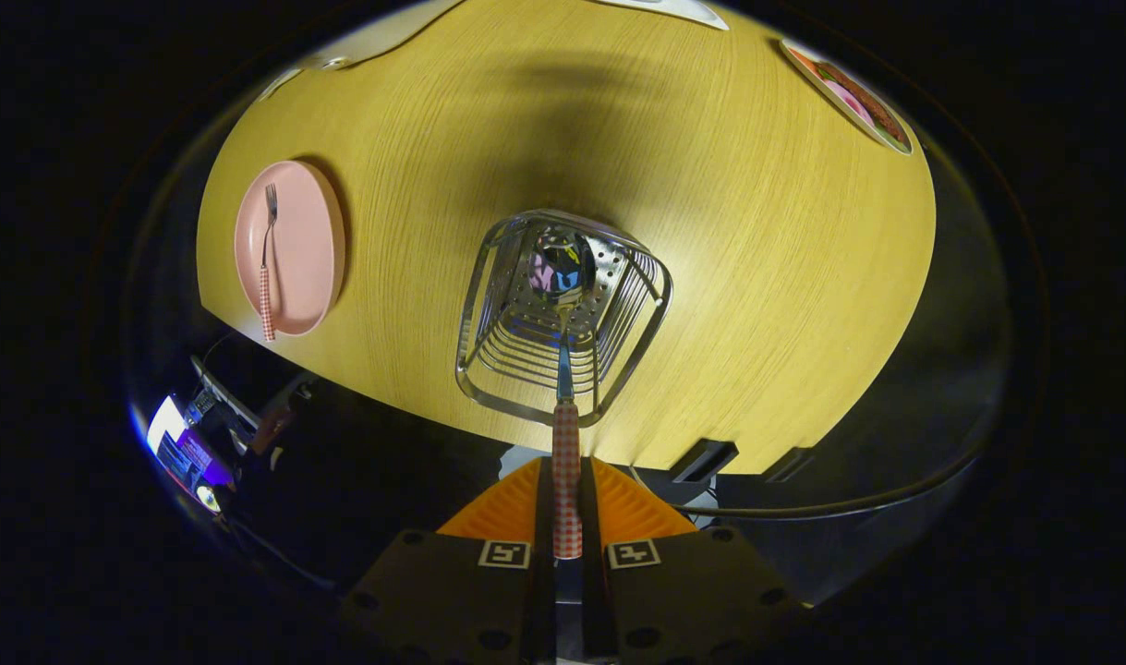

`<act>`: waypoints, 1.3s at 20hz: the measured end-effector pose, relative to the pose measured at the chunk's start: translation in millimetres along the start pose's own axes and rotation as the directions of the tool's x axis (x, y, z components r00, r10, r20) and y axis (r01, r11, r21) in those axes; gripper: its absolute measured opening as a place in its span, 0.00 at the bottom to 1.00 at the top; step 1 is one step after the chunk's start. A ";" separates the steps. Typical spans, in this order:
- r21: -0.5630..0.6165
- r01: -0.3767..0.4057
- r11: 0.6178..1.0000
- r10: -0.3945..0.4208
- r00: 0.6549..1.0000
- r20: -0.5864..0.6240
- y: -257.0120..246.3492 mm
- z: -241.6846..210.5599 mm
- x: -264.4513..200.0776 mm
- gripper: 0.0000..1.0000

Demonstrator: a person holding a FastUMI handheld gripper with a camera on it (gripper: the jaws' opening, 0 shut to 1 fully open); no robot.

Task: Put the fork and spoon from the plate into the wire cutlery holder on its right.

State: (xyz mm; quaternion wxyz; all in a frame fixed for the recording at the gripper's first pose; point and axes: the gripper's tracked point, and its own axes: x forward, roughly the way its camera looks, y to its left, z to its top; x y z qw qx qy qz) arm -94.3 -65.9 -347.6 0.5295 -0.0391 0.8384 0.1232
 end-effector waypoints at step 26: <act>-0.172 -0.269 0.948 0.318 0.745 0.587 206.1 31.9 -88.5 0.27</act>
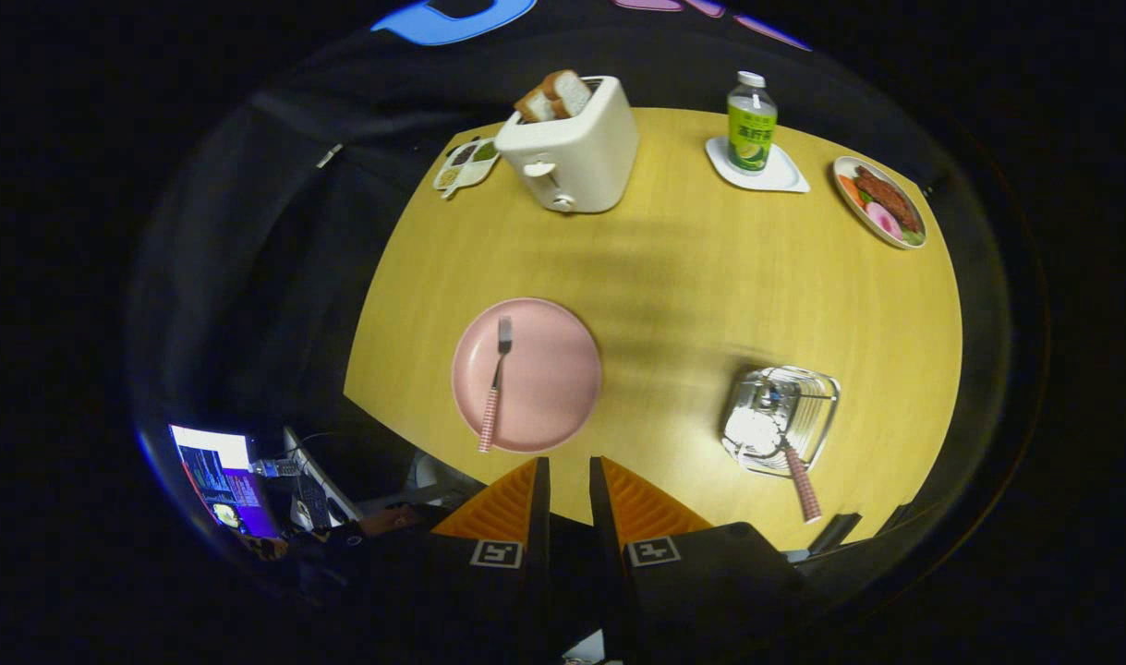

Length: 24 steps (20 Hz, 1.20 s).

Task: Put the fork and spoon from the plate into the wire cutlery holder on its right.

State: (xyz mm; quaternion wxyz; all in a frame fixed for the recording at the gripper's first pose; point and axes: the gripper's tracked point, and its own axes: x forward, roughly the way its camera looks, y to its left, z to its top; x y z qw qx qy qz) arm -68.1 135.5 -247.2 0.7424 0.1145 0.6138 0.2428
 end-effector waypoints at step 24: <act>-0.051 0.141 0.989 -0.148 0.966 -0.211 56.4 -39.5 219.8 0.27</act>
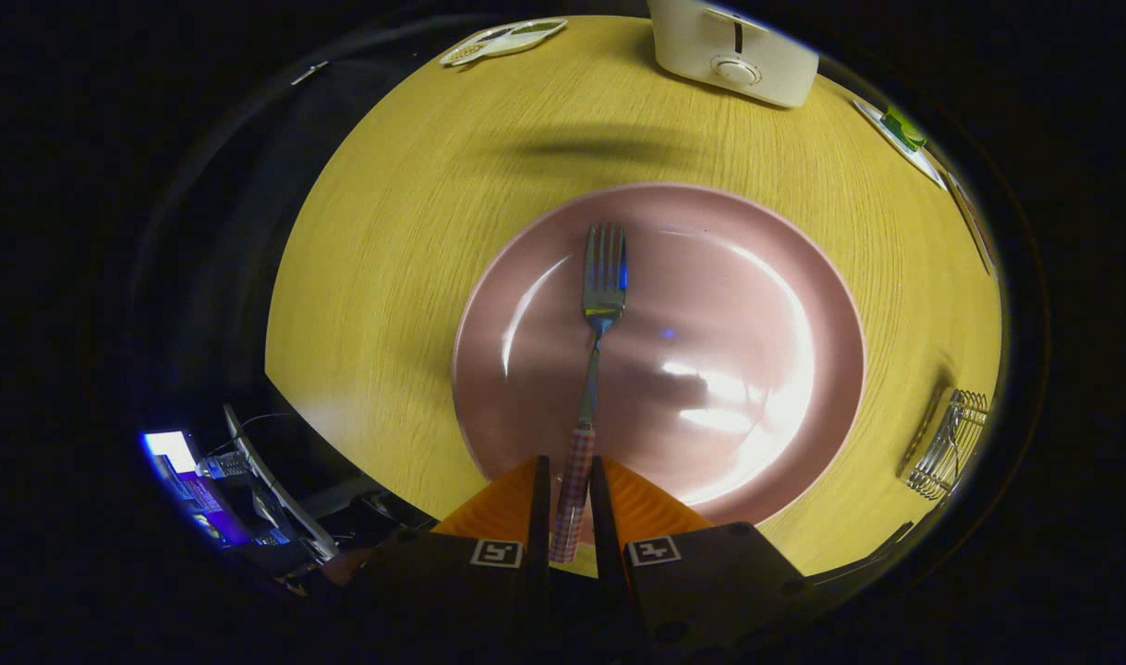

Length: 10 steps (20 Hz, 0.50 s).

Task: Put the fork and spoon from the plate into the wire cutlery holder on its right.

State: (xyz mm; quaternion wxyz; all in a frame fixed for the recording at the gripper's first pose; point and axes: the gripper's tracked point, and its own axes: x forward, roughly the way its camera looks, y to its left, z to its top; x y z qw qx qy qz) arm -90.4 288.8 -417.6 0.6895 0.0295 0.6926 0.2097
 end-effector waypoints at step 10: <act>0.035 -0.100 0.994 0.098 0.994 0.042 -6.7 -1.9 -46.5 0.12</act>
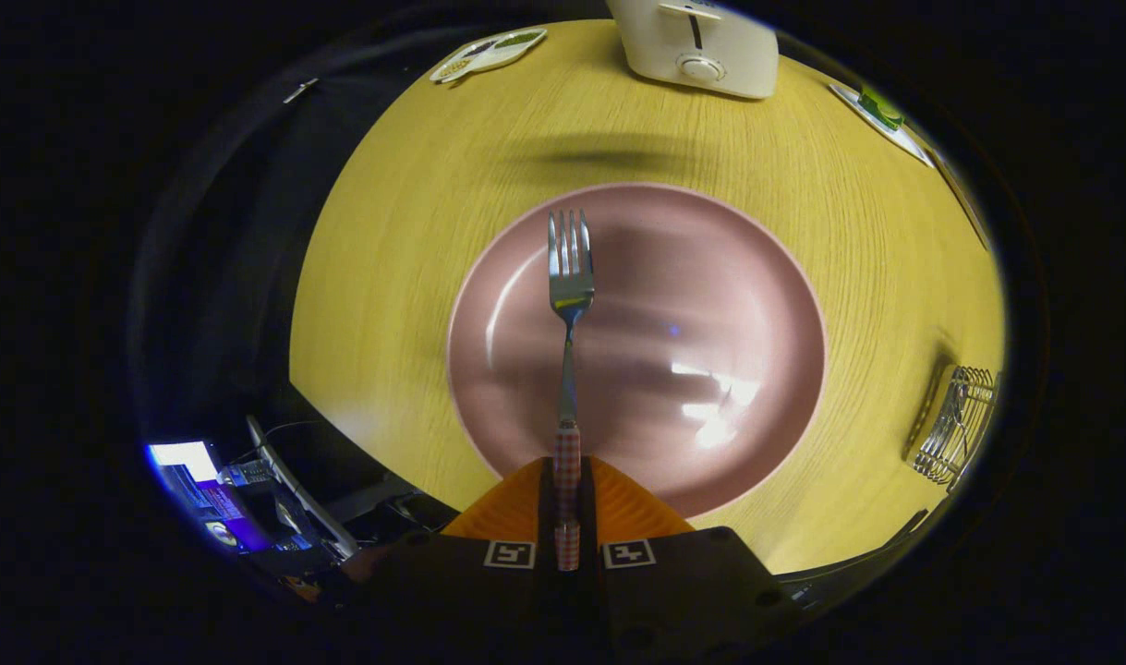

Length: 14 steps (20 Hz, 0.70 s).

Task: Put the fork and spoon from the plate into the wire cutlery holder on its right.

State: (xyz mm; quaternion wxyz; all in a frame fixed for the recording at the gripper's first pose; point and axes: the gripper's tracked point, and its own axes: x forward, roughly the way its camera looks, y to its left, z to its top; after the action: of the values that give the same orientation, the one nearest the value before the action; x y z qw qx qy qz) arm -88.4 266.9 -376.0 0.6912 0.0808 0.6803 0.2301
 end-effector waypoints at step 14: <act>-0.041 0.076 0.996 -0.078 0.996 -0.046 -135.8 -63.9 -199.7 0.12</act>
State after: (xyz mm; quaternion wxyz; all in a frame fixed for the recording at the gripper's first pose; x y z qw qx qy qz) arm -116.3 49.0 -257.3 0.6846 0.0357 0.6945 0.2185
